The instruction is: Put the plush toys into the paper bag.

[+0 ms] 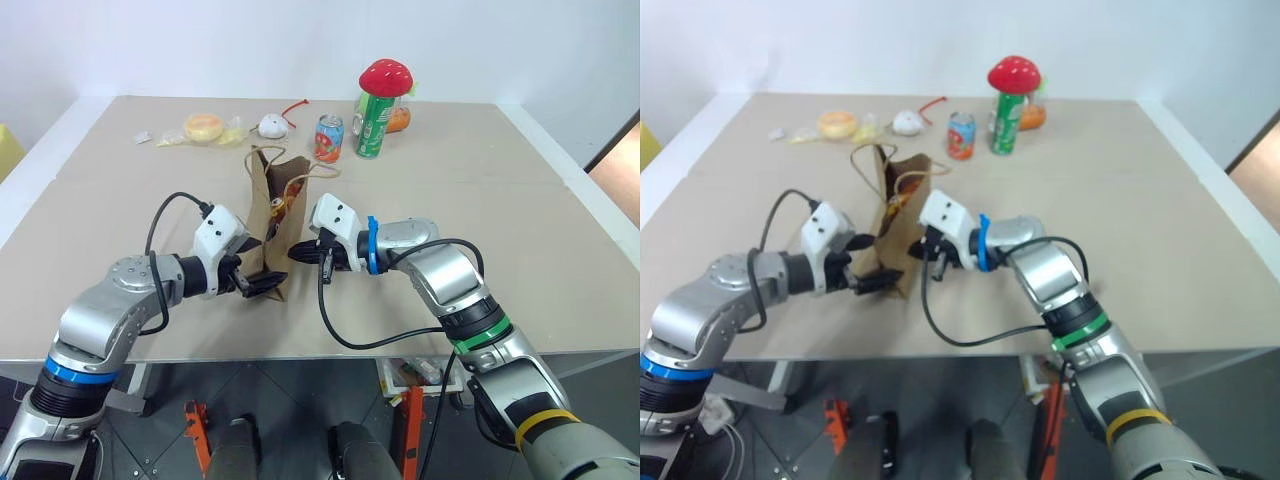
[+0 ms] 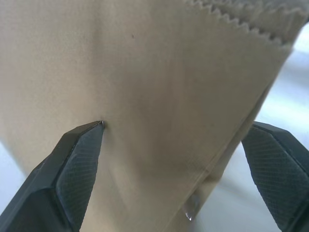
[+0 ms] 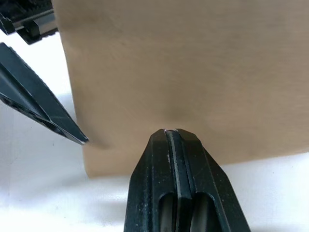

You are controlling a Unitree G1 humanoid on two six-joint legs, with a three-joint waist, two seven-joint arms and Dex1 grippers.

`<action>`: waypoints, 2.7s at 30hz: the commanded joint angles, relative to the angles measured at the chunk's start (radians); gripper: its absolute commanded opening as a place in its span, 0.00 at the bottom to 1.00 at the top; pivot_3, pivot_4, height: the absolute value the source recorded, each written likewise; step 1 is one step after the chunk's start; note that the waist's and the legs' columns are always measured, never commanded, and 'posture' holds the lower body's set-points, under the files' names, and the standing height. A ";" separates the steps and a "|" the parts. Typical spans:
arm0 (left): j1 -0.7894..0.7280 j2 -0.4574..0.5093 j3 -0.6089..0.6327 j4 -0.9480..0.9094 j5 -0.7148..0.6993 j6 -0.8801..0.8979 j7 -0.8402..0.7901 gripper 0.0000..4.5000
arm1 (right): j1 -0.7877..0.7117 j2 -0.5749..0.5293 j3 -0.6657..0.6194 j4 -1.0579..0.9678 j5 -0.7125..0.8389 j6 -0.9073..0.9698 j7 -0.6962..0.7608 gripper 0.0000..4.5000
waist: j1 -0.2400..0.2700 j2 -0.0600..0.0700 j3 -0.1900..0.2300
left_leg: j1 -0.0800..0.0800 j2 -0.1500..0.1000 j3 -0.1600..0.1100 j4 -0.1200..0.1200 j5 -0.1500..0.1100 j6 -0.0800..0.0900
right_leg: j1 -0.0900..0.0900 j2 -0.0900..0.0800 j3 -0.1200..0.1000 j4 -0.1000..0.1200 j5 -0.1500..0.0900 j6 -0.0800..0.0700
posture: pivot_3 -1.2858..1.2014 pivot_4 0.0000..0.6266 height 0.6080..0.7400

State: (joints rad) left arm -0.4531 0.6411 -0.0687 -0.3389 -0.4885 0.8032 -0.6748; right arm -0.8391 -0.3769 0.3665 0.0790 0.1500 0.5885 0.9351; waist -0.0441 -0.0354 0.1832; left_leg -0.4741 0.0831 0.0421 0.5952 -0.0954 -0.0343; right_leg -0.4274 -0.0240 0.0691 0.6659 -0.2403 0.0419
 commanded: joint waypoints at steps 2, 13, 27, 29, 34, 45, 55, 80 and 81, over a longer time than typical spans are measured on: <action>-0.045 -0.013 0.056 0.011 -0.018 -0.012 0.001 0.67 | -0.005 -0.008 -0.026 -0.045 0.001 -0.003 -0.003 0.00 | 0.000 0.000 0.000 | 0.000 0.000 0.000 0.000 0.000 0.000 | 0.000 0.000 0.000 0.000 0.000 0.000 | 0.52 0.24 1.00; -0.124 0.003 0.138 0.103 -0.072 0.012 -0.036 0.01 | -0.007 -0.019 -0.031 -0.047 0.005 0.000 0.002 0.00 | 0.000 0.000 0.000 | 0.000 0.000 0.000 0.000 0.000 0.000 | 0.000 0.000 0.000 0.000 0.001 0.004 | 0.52 0.24 1.00; -0.167 -0.011 0.188 0.280 -0.082 -0.139 -0.180 0.01 | 0.046 -0.184 -0.198 -0.151 0.094 0.059 0.054 0.00 | 0.009 0.000 0.000 | -0.001 0.000 0.000 0.000 0.000 0.000 | 0.000 0.000 0.000 0.000 0.000 0.001 | 0.52 0.24 1.00; -0.158 0.012 0.190 0.326 -0.079 -0.203 -0.266 0.01 | 0.088 -0.260 -0.250 -0.179 0.130 0.072 0.096 0.00 | 0.010 0.000 0.000 | -0.001 0.000 0.001 0.000 0.000 0.000 | 0.000 -0.001 0.000 0.000 -0.001 0.000 | 0.52 0.24 1.00; -0.140 0.069 0.204 0.427 -0.114 -0.307 -0.527 0.01 | 0.140 -0.416 -0.373 -0.146 0.154 0.075 0.110 0.00 | 0.014 0.000 0.000 | -0.001 0.000 0.001 -0.001 0.000 0.000 | -0.001 -0.001 0.000 0.000 -0.002 -0.002 | 0.52 0.24 1.00; -0.186 0.097 0.199 0.617 -0.149 -0.323 -0.812 0.01 | 0.194 -0.583 -0.499 -0.097 0.169 0.055 0.126 0.00 | 0.014 0.000 0.000 | -0.001 0.000 0.003 -0.001 0.000 0.000 | -0.002 -0.002 0.001 0.000 -0.003 -0.001 | 0.52 0.24 1.00; -0.331 0.110 0.175 0.986 0.016 -0.519 -0.830 0.01 | 0.182 -0.574 -0.469 -0.124 0.202 0.076 0.152 0.00 | 0.014 0.000 0.000 | -0.001 0.000 0.003 -0.001 0.000 0.000 | -0.003 -0.001 0.001 0.000 -0.003 -0.001 | 0.52 0.24 1.00; -0.637 0.062 0.150 1.500 0.291 -0.913 -0.747 0.01 | 0.207 -0.526 -0.458 -0.372 0.474 0.215 0.172 0.00 | 0.020 0.000 0.000 | -0.003 0.000 0.003 0.002 0.000 0.000 | -0.004 -0.001 0.001 0.000 0.000 0.001 | 0.52 0.24 1.00; -0.643 0.061 0.153 1.505 0.293 -0.916 -0.748 0.01 | 0.207 -0.526 -0.456 -0.371 0.474 0.213 0.171 0.00 | 0.020 0.000 0.000 | -0.003 0.000 0.003 0.002 0.000 0.000 | -0.004 -0.001 0.001 0.000 0.000 0.001 | 0.52 0.24 1.00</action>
State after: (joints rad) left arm -1.0644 0.6823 0.0584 1.1600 -0.1996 -0.0927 -1.4316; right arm -0.6245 -0.8966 -0.0763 -0.2795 0.6179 0.8190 1.1094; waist -0.0237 -0.0351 0.1833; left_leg -0.4773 0.0832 0.0451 0.5977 -0.0952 -0.0340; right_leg -0.4312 -0.0250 0.0703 0.6663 -0.2403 0.0433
